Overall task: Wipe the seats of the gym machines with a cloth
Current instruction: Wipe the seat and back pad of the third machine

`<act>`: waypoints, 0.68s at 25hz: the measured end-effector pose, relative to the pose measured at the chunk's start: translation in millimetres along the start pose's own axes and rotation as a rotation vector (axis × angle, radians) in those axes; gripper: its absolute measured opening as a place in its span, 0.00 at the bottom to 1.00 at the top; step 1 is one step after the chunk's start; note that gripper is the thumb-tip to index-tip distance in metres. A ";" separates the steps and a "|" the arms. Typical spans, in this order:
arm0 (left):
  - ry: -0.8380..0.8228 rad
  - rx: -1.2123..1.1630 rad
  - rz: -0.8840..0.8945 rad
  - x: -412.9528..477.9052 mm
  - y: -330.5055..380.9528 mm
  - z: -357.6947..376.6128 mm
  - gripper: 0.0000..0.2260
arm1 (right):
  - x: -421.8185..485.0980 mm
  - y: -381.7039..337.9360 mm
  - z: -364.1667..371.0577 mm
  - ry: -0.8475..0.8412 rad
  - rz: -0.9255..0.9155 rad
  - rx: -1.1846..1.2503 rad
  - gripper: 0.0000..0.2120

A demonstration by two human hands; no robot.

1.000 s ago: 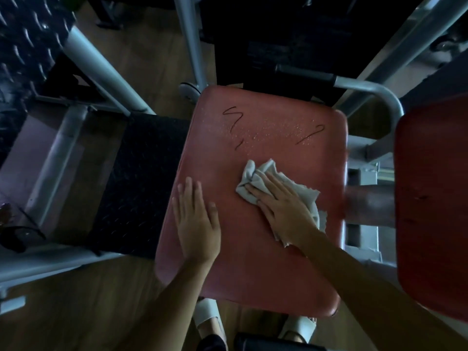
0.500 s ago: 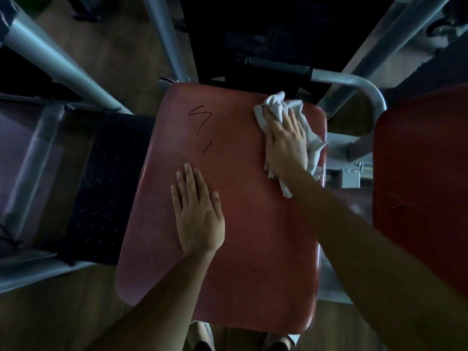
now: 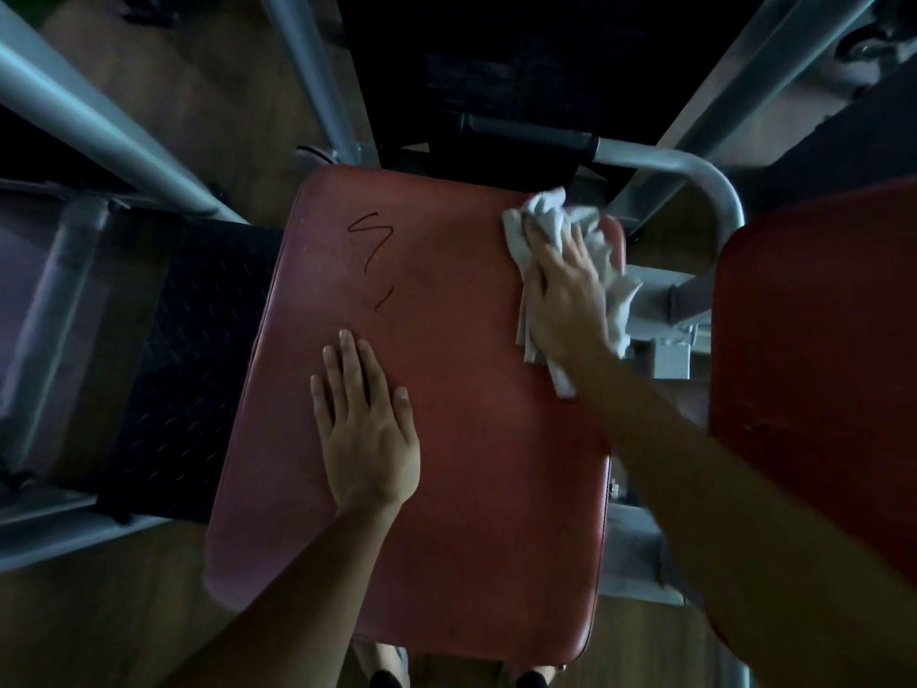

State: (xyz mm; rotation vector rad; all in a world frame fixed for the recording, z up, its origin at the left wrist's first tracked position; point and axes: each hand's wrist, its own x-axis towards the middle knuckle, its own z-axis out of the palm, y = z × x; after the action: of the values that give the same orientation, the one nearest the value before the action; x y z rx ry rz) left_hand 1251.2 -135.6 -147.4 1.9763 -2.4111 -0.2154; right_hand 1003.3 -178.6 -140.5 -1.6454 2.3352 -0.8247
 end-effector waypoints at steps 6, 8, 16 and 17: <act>0.025 0.013 0.008 0.7 0.2 0.7 0.27 | -35.8 8.4 -4.2 -0.134 -0.102 -0.128 0.22; 0.031 0.015 0.005 0.8 -1.0 2.2 0.27 | 6.6 23.6 -4.7 -0.098 -0.132 -0.152 0.22; 0.055 -0.001 0.018 -0.1 -3.7 4.9 0.27 | -83.0 -11.0 7.1 -0.224 -0.249 -0.126 0.23; 0.060 -0.006 0.019 -0.4 -2.9 4.5 0.27 | -78.2 -3.3 1.3 -0.254 -0.307 -0.139 0.23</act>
State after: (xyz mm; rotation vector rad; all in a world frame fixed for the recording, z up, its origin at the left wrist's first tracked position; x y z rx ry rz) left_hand 1253.7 -135.3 -152.2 1.9273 -2.3895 -0.1603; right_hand 1036.1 -108.7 -153.4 -2.0651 2.0379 -0.4713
